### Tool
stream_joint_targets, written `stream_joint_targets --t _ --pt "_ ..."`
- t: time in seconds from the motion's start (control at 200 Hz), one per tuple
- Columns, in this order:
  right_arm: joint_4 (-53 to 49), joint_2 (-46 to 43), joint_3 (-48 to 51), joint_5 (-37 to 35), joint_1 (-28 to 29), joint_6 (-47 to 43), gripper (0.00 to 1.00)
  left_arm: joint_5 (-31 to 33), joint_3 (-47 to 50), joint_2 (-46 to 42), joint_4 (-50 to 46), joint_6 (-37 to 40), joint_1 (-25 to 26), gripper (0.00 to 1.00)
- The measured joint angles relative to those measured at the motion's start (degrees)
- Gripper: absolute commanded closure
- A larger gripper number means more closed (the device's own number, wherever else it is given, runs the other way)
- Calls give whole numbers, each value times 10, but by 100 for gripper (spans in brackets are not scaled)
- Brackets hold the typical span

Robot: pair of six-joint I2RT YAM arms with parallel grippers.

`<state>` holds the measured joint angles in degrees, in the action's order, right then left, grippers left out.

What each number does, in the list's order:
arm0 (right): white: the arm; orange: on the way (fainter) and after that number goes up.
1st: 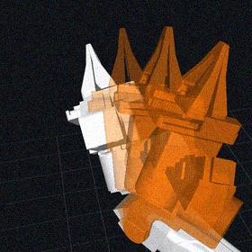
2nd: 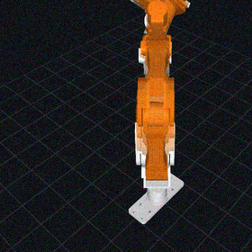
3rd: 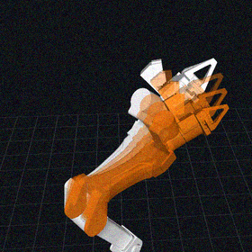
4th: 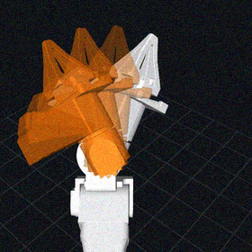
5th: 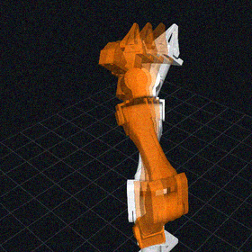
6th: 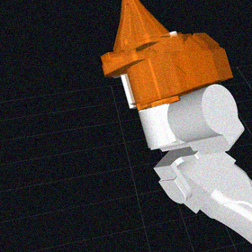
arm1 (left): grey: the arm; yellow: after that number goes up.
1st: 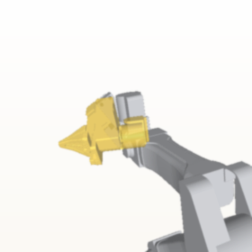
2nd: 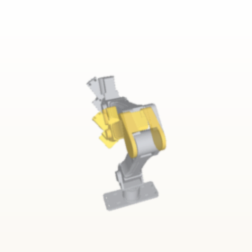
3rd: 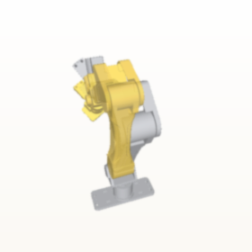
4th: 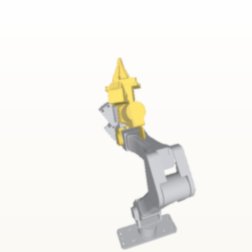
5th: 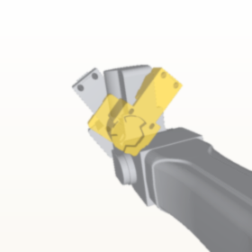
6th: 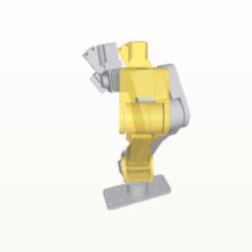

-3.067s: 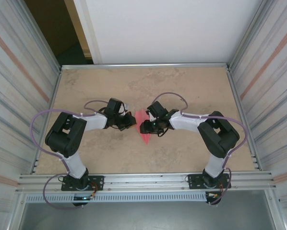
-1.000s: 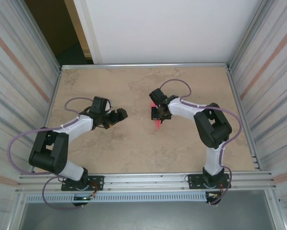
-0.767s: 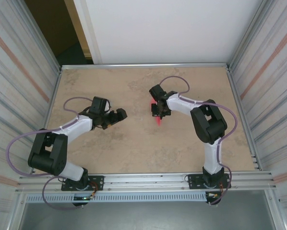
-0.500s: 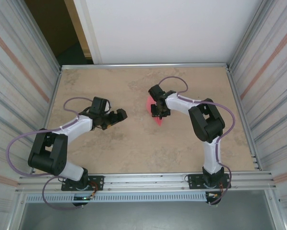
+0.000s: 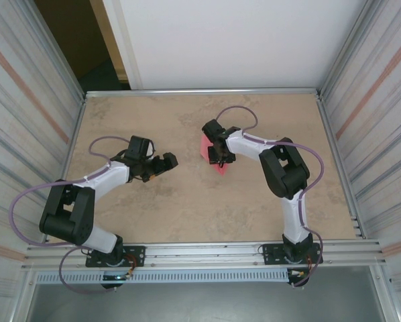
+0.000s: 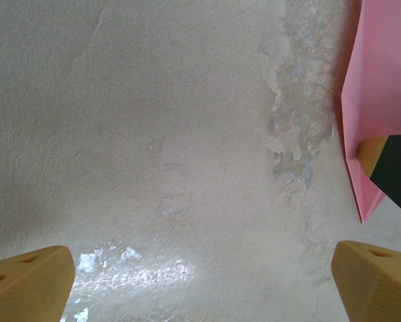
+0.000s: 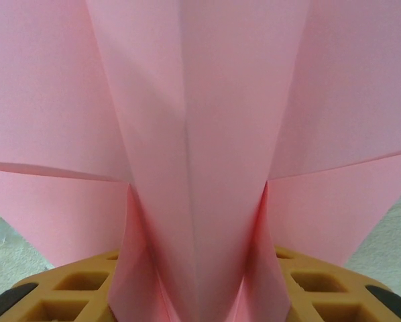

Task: Fold a paper plane with a square sheet of paper (pick it up from the middle)
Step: Move a paper plane to the center of the table.

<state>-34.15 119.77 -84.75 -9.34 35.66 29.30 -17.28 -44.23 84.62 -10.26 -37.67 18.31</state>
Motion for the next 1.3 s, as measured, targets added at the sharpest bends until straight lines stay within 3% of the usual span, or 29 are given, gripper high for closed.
stream_joint_targets --t 0.681,0.997,1.158,1.298 --pt "26 3 -5 2 -13 17 58 -2 0 6 0 0 0 1" --pt "4 -29 -8 2 -17 17 46 22 -45 -1 -21 5 -1 1" --pt "-2 -105 -5 -3 -32 15 41 46 -68 -31 -30 15 -18 1" --pt "10 -202 36 -27 -56 4 30 73 -71 -73 -36 32 -45 1"
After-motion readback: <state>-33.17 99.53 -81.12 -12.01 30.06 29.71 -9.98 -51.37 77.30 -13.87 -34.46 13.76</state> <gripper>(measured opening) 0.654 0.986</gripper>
